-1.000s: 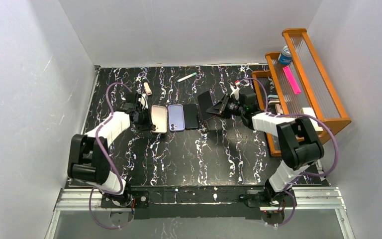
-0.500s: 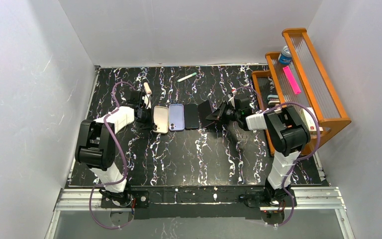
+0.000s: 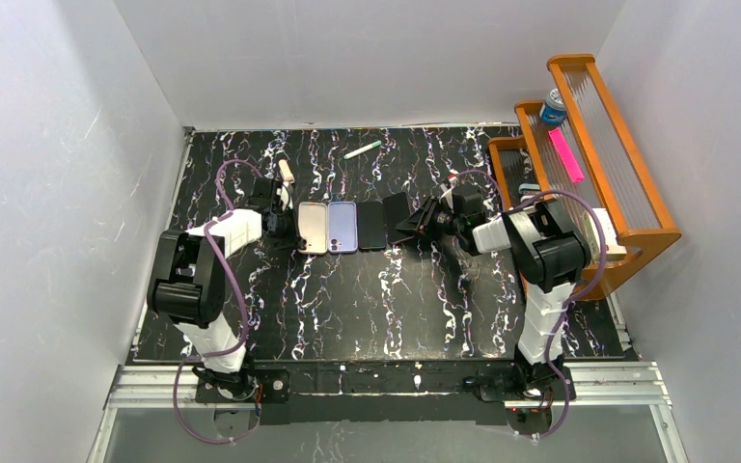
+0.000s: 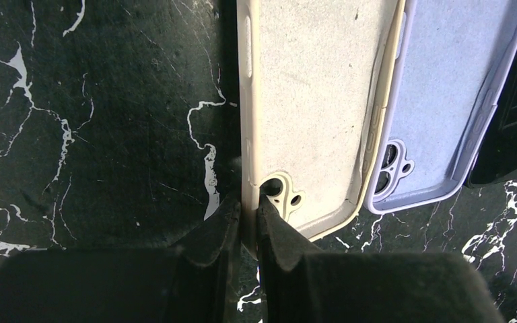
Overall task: Take the phone out of the phone case
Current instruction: Place the phone case at the center of the board.
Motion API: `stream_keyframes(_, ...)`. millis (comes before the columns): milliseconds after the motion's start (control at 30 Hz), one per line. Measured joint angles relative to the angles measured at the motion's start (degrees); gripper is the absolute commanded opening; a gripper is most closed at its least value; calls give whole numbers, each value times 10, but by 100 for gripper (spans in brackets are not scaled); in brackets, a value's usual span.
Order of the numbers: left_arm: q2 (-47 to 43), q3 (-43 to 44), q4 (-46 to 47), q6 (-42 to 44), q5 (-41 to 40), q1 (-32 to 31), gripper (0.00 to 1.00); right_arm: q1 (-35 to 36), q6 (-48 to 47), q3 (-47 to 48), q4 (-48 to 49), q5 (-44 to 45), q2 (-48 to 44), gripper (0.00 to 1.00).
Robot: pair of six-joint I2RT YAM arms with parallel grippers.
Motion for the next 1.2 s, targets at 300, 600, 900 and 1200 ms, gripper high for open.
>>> stream_keyframes(300, 3, -1, 14, -1, 2, 1, 30, 4, -29, 11, -23, -8, -3, 65)
stream_keyframes(600, 2, 0, 22, 0, -1, 1, 48, 11, -116, 19, -105, 31, -50, 83)
stream_keyframes(900, -10, -4, 22, -5, -28, 1, 63, 12, -180, 23, -178, 99, -88, 90)
stream_keyframes(1200, -13, -2, 21, -20, -37, 1, 73, 12, -232, 100, -241, 112, -51, 90)
